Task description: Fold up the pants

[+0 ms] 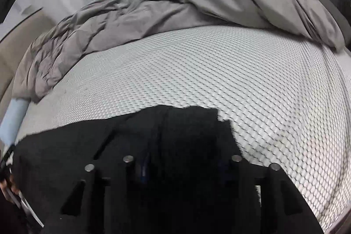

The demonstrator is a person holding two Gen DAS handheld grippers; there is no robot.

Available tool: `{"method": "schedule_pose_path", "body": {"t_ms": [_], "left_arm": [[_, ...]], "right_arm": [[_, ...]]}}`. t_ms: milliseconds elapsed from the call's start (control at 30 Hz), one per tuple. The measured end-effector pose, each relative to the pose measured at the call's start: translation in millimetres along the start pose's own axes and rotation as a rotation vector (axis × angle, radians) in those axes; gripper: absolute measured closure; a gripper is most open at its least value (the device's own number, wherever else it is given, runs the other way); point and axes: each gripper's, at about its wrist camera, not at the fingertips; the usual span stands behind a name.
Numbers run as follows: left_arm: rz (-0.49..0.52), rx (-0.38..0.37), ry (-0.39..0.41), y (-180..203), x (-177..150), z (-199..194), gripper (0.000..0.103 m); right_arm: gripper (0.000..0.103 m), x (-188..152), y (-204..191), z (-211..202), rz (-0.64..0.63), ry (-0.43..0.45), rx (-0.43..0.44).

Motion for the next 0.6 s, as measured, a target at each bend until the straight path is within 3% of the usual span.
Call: {"method": "schedule_pose_path", "body": {"t_ms": [133, 300, 333, 400, 467, 600], "left_arm": [[-0.004, 0.016, -0.005, 0, -2, -1, 0.001], [-0.039, 0.057, -0.041, -17, -5, 7, 0.001], [-0.047, 0.070, -0.060, -21, -6, 9, 0.001], [-0.058, 0.091, -0.074, -32, -7, 7, 0.001], [-0.085, 0.128, -0.062, -52, -9, -1, 0.001], [-0.177, 0.241, -0.055, -111, -18, -24, 0.001]], "right_arm": [[0.069, 2, -17, -23, -0.051, 0.120, -0.010], [0.066, 12, 2, -21, 0.086, 0.198, -0.080], [0.055, 12, 4, -9, 0.100, 0.172, -0.115], [0.050, 11, 8, 6, 0.108, 0.093, -0.171], [0.036, 10, 11, 7, 0.129, 0.061, -0.174], [0.017, 6, 14, -33, 0.163, 0.174, -0.135]]}}
Point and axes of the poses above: each gripper's, at about its wrist camera, not at the fingertips, and z roughly the way its jaws point, y to its right, x to its top, and after that the axes turned 14 degrees about z, right-handed
